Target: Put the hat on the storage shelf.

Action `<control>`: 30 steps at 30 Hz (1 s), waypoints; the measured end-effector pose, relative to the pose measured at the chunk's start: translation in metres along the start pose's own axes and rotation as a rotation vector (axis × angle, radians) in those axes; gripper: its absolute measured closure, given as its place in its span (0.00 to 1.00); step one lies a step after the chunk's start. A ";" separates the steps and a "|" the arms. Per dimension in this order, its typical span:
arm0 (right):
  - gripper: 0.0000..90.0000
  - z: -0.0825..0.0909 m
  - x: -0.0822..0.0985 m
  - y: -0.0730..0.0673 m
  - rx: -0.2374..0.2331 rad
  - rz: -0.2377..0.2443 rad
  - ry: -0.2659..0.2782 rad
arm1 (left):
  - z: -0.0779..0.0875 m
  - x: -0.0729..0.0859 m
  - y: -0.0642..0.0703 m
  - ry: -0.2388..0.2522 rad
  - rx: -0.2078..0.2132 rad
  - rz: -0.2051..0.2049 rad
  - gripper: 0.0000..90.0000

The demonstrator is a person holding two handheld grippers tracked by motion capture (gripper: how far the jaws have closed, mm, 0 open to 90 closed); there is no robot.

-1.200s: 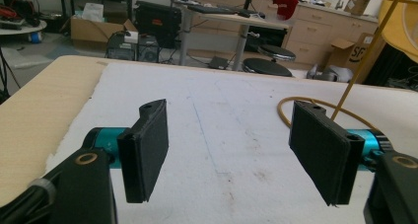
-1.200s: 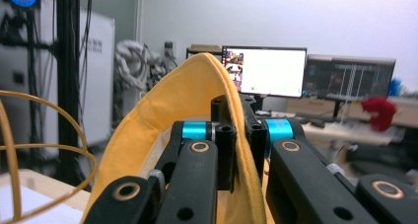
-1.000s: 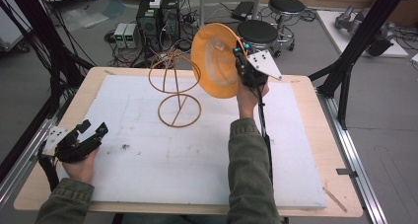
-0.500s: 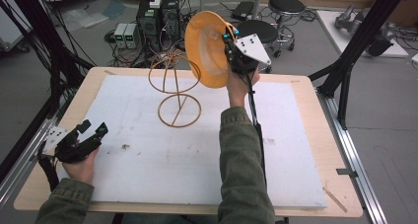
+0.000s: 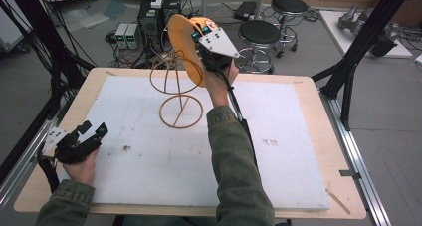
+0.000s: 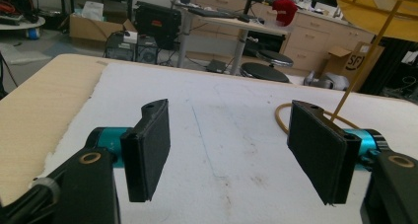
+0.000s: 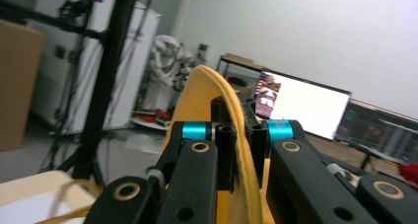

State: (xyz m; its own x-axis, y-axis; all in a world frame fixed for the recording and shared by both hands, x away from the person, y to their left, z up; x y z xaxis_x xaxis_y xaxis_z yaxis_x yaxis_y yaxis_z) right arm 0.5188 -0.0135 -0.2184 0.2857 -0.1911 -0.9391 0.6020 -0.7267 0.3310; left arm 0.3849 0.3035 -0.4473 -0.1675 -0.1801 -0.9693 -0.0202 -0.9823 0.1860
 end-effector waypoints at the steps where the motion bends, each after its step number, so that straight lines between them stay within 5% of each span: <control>1: 0.97 -0.002 -0.001 -0.007 -0.019 0.004 -0.002 | 0.000 0.000 0.000 0.001 0.000 0.000 0.37; 11: 0.96 -0.015 -0.012 -0.059 -0.150 0.001 -0.009 | 0.000 0.000 0.000 -0.003 -0.001 0.003 0.37; 23: 0.93 -0.038 0.026 -0.143 -0.290 0.222 -0.232 | -0.002 0.001 -0.001 -0.007 -0.002 0.013 0.37; 30: 0.91 -0.047 0.059 -0.167 -0.329 0.216 -0.337 | -0.002 0.001 -0.003 -0.012 -0.004 0.015 0.37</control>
State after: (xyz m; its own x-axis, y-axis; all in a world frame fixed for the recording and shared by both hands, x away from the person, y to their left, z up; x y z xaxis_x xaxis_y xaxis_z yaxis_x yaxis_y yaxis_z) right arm 0.4699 0.1275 -0.3247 0.2060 -0.5554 -0.8057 0.7738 -0.4115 0.4815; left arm 0.3870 0.3057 -0.4496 -0.1793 -0.1942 -0.9644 -0.0134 -0.9798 0.1997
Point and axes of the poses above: each handheld gripper's, and its own axes: z roughly backward along the jaws, x roughly out of its underside, y roughly to its right, the point moved 10 cm from there along -z, roughly forward along the jaws, and after that the axes turned 13 degrees about -x, right-handed, at the moved point
